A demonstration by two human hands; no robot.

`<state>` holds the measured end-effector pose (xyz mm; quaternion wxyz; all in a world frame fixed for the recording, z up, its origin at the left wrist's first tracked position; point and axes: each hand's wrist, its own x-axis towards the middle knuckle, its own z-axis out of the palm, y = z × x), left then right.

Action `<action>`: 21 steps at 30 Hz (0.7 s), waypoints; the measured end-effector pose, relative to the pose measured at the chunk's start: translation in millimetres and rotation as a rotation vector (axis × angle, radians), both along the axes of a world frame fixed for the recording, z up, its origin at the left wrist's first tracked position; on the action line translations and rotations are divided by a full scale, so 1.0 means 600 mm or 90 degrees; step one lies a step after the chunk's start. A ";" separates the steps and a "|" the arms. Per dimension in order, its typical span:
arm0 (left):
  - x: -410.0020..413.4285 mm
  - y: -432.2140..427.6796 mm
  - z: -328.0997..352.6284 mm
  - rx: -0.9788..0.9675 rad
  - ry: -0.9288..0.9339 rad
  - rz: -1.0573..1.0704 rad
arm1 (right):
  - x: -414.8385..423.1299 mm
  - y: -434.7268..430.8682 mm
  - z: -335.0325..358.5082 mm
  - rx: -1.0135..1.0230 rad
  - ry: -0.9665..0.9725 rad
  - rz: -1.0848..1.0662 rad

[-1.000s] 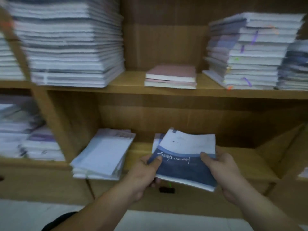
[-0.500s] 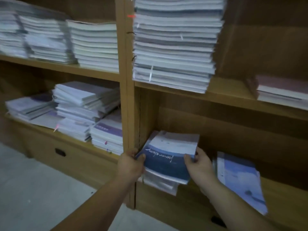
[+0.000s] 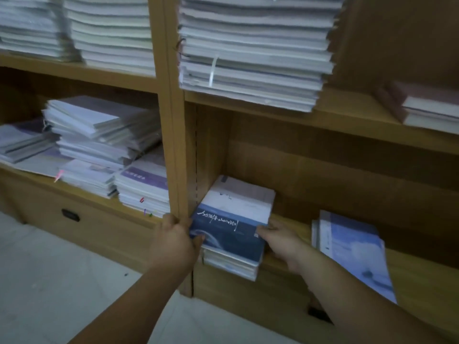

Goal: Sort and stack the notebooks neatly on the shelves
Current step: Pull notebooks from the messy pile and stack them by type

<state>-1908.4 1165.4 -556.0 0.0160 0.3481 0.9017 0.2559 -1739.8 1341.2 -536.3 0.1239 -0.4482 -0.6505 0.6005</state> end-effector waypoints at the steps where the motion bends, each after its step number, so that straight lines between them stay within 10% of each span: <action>1: 0.016 0.007 0.014 -0.006 0.094 -0.002 | 0.018 0.005 0.007 0.009 -0.006 0.005; 5: 0.129 0.056 0.082 0.172 0.024 -0.215 | 0.130 0.026 0.035 0.124 0.005 -0.080; 8: 0.219 0.111 0.087 0.052 -0.157 -0.348 | 0.240 0.057 0.040 0.242 -0.028 -0.233; 21: 0.366 0.265 0.016 -0.117 -0.397 -0.254 | 0.363 0.111 -0.041 0.130 -0.070 -0.311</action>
